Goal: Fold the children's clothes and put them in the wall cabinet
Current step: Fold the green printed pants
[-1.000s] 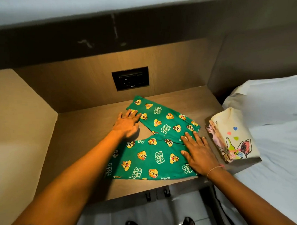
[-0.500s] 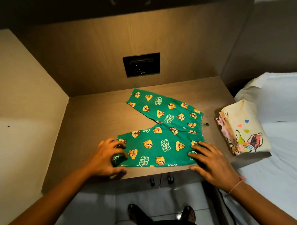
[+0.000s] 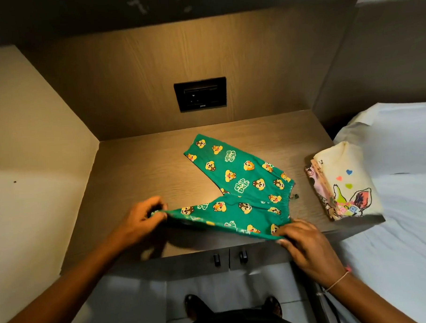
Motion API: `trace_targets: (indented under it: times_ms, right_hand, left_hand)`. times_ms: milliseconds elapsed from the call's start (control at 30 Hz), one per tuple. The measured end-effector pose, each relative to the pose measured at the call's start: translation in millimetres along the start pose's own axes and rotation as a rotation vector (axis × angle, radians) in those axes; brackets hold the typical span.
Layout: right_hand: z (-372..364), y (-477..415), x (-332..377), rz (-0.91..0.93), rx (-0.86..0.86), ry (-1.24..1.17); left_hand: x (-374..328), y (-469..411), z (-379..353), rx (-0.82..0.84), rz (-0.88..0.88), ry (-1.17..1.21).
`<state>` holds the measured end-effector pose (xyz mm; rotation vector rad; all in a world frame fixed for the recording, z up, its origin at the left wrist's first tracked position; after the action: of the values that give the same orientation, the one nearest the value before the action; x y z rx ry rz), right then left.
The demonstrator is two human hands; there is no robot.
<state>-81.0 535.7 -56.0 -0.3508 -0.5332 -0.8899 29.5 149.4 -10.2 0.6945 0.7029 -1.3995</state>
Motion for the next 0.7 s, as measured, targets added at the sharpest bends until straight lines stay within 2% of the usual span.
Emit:
trace_targets:
  times_ms: [133,233,333,567,633,700]
  right_hand:
    - [13.9,-11.4,9.7,-0.187,-0.108,-0.228]
    - [24.1,-32.3,9.0,-0.310,-0.237,-0.155]
    - [31.7,-56.2,6.1,-0.453,-0.232,-0.035]
    - [34.0,-94.5,3.6,-0.571,-0.209,0.280]
    - [31.8,-95.6,1.8,-0.532,-0.261,0.292]
    - [26.8,-93.3,-2.0,-0.436,-0.226,0.293]
  left_hand:
    - [-21.3,-52.6,30.4,-0.068,-0.027,0.131]
    - [-32.1,-102.5,41.6,-0.112,0.019,0.154]
    - [-43.6,-159.9,37.3,-0.138,0.048,0.123]
    - [-46.0,-236.5,0.1,-0.239,0.172,-0.116]
    - [-46.9,-224.8,-13.0,-0.251,0.138,-0.304]
    - [-43.7,-197.4,-41.6,-0.240,0.081,-0.455]
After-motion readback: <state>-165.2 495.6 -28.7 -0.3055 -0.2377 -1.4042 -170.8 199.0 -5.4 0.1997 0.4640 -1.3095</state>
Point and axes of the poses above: each hand's wrist, its own y-axis away from the middle knuckle, its own z-axis out of the back of the hand, x = y × z, the point moved 2 cm from there along -y, towards the middle knuckle, and after that the axes turned 10 degrees about -z, right-handed, at the moved point
